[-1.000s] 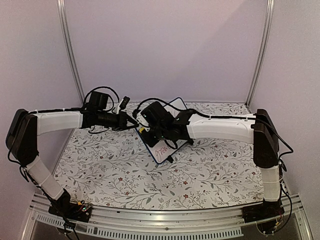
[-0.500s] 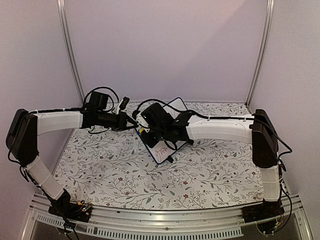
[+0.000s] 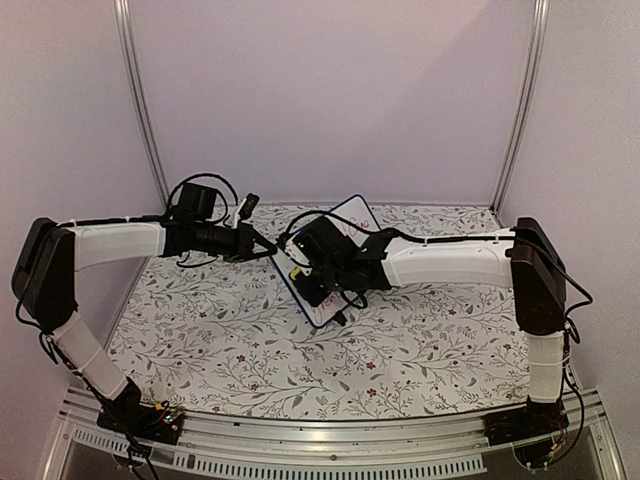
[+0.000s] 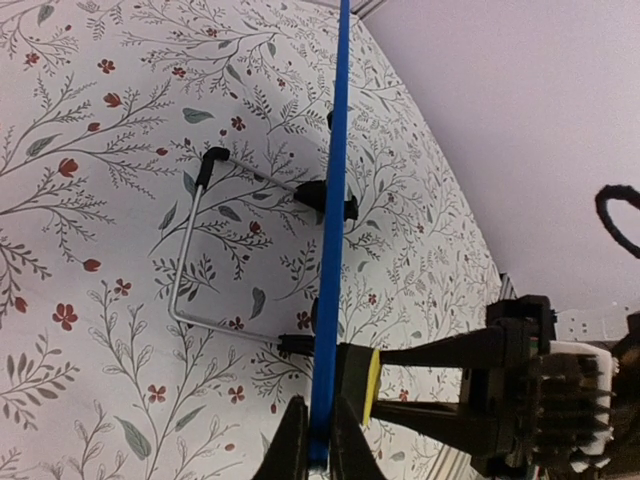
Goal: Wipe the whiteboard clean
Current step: Erase the whiteboard at the center of the board.
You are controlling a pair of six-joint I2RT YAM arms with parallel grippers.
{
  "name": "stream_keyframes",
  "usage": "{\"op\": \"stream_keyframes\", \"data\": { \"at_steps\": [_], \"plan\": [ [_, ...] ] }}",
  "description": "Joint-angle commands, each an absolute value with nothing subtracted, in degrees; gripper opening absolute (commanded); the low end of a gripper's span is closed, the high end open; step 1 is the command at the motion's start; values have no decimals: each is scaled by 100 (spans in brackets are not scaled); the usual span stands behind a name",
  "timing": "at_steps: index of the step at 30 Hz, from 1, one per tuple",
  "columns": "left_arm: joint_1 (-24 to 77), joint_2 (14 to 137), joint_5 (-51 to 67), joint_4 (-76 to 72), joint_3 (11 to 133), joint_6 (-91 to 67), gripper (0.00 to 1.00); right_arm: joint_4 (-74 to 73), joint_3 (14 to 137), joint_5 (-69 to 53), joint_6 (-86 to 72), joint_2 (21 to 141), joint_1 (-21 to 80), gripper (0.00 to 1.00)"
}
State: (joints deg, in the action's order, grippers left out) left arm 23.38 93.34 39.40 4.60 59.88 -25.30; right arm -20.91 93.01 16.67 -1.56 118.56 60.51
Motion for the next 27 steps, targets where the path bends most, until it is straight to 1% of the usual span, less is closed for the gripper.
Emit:
{"op": "stream_keyframes", "data": {
  "at_steps": [1,7,16,21,27],
  "plan": [
    [2379,9318,4175,335,6108,-2633,5,-2195,9229,1600,-318,11854,5794,21],
    [2381,9325,4168,334,6108,-2623,6,-2370,9721,1582,-474,12056,5494,21],
    [2379,9337,4161,334,6115,-2620,5,-2540,10836,1365,-275,12526,5450,21],
    [2381,9338,4170,335,6117,-2620,5,-2483,10815,1148,-213,12553,5556,21],
    [2375,9351,4183,340,6117,-2624,5,-2331,10705,1217,-62,12490,5823,21]
  ]
}}
